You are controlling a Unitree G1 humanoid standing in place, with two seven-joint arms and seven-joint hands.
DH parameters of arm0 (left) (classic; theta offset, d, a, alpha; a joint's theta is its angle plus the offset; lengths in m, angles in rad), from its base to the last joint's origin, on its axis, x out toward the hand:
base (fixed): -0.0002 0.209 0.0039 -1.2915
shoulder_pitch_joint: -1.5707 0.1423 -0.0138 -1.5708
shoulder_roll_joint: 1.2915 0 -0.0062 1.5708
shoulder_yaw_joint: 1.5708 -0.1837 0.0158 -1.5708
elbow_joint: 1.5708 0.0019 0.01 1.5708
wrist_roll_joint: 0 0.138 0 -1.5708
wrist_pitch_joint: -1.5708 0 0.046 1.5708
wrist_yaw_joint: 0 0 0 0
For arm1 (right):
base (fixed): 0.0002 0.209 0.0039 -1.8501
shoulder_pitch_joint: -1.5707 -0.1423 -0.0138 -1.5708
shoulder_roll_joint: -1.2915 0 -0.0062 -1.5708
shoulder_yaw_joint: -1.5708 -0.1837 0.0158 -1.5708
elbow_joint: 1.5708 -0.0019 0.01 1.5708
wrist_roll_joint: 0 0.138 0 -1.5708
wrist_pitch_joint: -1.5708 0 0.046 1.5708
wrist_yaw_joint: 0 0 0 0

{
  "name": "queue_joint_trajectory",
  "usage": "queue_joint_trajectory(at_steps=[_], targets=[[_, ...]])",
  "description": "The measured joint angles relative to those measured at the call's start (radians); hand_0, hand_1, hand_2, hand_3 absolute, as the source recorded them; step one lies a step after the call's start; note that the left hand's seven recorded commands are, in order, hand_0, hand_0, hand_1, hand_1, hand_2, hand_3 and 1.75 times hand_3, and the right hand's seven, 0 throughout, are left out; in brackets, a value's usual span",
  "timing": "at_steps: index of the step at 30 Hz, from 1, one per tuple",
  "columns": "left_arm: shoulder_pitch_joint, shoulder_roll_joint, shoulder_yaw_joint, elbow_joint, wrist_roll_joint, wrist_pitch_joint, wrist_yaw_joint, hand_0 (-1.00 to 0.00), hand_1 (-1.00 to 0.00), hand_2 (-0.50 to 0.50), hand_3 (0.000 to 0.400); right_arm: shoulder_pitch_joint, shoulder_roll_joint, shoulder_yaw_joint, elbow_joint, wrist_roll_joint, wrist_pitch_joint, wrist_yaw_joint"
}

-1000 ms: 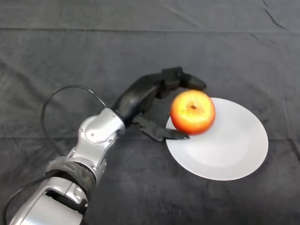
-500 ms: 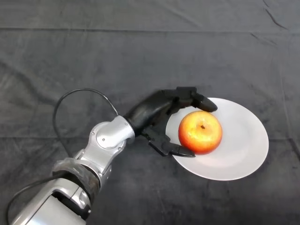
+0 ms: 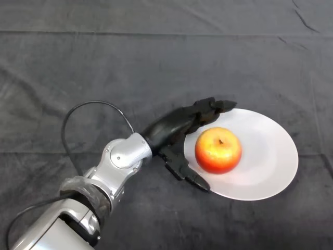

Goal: Move the apple to the plate

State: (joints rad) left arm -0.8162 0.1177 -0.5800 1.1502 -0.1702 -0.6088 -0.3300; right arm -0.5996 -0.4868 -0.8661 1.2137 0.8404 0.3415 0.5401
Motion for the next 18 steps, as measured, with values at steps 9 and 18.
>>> queue_joint_trajectory(at_steps=[9,18], targets=[[0.0,0.026,0.001,-0.001,-0.007,0.004,0.002,0.0,0.0,0.0,0.0,0.0,0.0,0.0,0.0,0.0,0.0,0.0],[0.0,0.065,0.043,-0.001,-0.02,0.004,0.002,0.0,0.0,0.0,0.0,0.0,0.0,0.0,0.0,0.0,0.0,0.0]])
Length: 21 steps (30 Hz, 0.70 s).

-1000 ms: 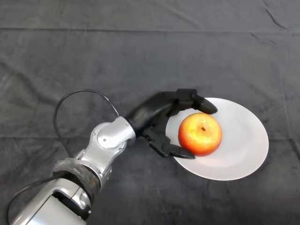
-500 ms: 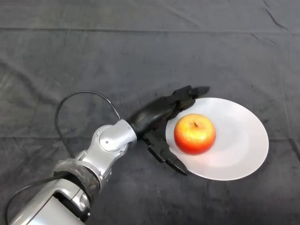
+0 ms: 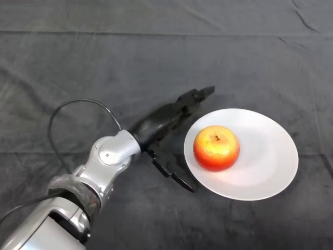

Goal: Move the apple to the plate

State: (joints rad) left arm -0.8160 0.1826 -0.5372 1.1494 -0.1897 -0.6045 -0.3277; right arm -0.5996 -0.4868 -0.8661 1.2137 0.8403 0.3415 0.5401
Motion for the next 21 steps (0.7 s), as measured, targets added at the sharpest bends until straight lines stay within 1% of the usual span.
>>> queue_joint_trajectory(at_steps=[4,10,21], targets=[[0.0,0.019,0.012,0.0,-0.003,-0.001,0.002,0.0,0.0,0.0,0.0,0.0,0.0,0.0,0.0,0.0,0.0,0.0],[0.002,0.042,0.086,0.0,-0.022,-0.007,0.002,0.0,0.0,0.0,0.0,0.0,0.0,0.0,0.0,0.0,0.0,0.0],[0.025,0.135,0.195,0.0,-0.046,-0.042,-0.006,0.0,0.0,0.0,0.0,0.0,0.0,0.0,0.0,0.0,0.0,0.0]])
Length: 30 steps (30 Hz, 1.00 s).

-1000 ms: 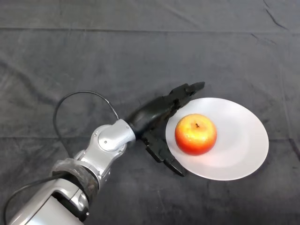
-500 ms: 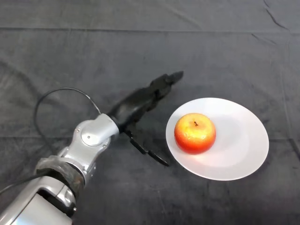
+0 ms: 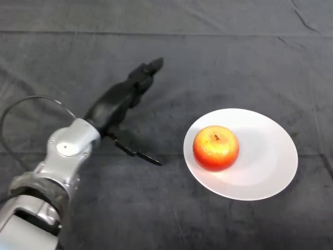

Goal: Move the apple to the plate

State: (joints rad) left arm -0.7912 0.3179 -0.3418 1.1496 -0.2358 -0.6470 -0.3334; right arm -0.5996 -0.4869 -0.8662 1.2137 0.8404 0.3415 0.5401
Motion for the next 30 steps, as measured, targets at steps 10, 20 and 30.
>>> queue_joint_trajectory(at_steps=[10,20,30], targets=[[0.1,0.058,0.101,0.001,-0.051,-0.01,-0.018,0.0,0.0,0.0,0.0,0.0,0.0,0.0002,0.0,0.0,0.0,0.0],[0.148,0.134,0.231,0.012,-0.117,0.03,-0.025,0.0,0.0,0.0,0.0,0.0,0.0,0.0001,0.0,0.0,0.0,0.0001],[0.155,0.186,0.364,0.035,-0.19,0.102,-0.01,0.0,0.0,0.0,0.0,0.0,0.0,0.0,0.0,0.0,0.0,0.0001]])
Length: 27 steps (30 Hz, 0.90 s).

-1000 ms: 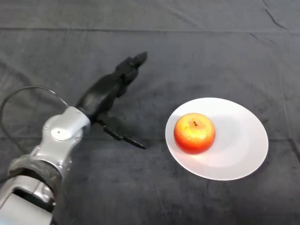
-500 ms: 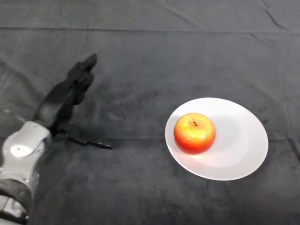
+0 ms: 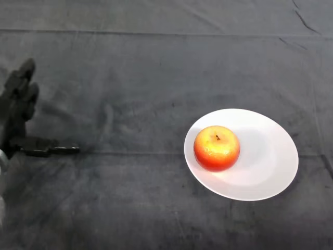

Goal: Move the apple to the plate

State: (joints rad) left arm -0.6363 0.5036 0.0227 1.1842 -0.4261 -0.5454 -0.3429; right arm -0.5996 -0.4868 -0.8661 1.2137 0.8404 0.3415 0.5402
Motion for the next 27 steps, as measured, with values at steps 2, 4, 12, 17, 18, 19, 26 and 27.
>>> queue_joint_trajectory(at_steps=[2,4,12,17,18,19,26,27], targets=[[0.003,0.009,0.026,0.001,-0.005,0.014,0.004,0.0,0.0,0.0,0.0,0.0,0.0,0.0,0.0,0.0,0.0,0.0],[0.009,0.016,0.046,0.001,-0.027,0.027,0.012,0.0,0.0,0.0,0.0,0.0,0.0,0.0,0.0,0.0,0.0,0.0],[0.033,0.021,0.136,0.007,-0.077,0.076,0.04,0.0,0.0,0.0,0.0,0.0,0.0,0.0,0.0,0.0,0.0,0.0],[0.033,0.026,0.189,0.007,-0.099,0.102,0.049,0.0,0.0,0.0,0.0,0.0,0.0,0.0,0.0,0.0,0.0,0.0],[0.033,0.026,0.196,0.007,-0.104,0.104,0.05,0.0,0.0,0.0,0.0,0.0,0.0,-0.0001,0.0,0.0,0.0,0.0],[0.034,0.028,0.201,0.007,-0.108,0.106,0.051,0.0,0.0,0.0,0.0,0.0,0.0,0.0001,0.0,0.0,0.0,0.0],[0.037,0.03,0.257,0.007,-0.13,0.13,0.065,0.0,0.0,0.0,0.0,0.0,0.0,0.0,0.0,0.0,0.0,0.0],[0.038,0.031,0.271,0.007,-0.138,0.134,0.068,0.0,0.0,0.0,0.0,0.0,0.0,-0.0001,0.0,0.0,0.0,0.0]])
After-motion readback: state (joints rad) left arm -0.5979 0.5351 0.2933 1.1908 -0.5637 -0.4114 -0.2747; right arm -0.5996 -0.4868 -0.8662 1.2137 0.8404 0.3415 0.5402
